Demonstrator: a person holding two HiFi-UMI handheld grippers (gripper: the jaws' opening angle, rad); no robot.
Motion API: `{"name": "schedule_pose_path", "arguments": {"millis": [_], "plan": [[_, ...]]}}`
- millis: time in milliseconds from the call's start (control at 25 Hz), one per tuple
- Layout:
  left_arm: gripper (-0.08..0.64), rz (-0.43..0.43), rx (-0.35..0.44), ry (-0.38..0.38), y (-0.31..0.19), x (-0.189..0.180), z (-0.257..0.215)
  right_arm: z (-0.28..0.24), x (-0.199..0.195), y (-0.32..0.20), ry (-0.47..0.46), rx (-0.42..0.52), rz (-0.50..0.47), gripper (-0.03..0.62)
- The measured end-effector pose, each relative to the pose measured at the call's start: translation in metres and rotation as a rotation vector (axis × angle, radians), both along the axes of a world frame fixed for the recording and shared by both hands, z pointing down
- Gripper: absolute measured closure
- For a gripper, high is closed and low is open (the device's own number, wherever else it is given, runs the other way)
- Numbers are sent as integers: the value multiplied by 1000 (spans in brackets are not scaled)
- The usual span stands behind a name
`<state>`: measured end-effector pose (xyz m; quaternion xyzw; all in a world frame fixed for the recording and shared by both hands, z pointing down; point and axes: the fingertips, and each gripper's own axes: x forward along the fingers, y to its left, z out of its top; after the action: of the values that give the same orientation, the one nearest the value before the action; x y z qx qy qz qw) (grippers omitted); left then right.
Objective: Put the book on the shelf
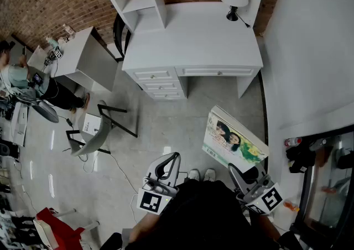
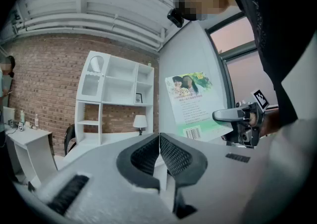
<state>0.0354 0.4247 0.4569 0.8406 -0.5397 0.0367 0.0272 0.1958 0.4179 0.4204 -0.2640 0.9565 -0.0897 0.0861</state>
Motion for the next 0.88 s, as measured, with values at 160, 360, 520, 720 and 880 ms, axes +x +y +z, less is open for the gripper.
{"name": "schedule_pose_path", "arguments": {"millis": [160, 360, 520, 720, 880], "plan": [[541, 24, 6, -28, 25, 1, -14, -3, -2, 22, -35, -87, -1, 517], [541, 0, 3, -6, 56, -13, -13, -5, -12, 48, -76, -104, -11, 517], [541, -6, 25, -4, 60, -15, -19, -11, -17, 55, -109, -110, -41, 517], [541, -18, 30, -10, 52, -11, -25, -24, -13, 48, -144, -68, -62, 517], [541, -17, 48, -28, 44, 0, -29, -31, -2, 40, -157, -40, -75, 518]]}}
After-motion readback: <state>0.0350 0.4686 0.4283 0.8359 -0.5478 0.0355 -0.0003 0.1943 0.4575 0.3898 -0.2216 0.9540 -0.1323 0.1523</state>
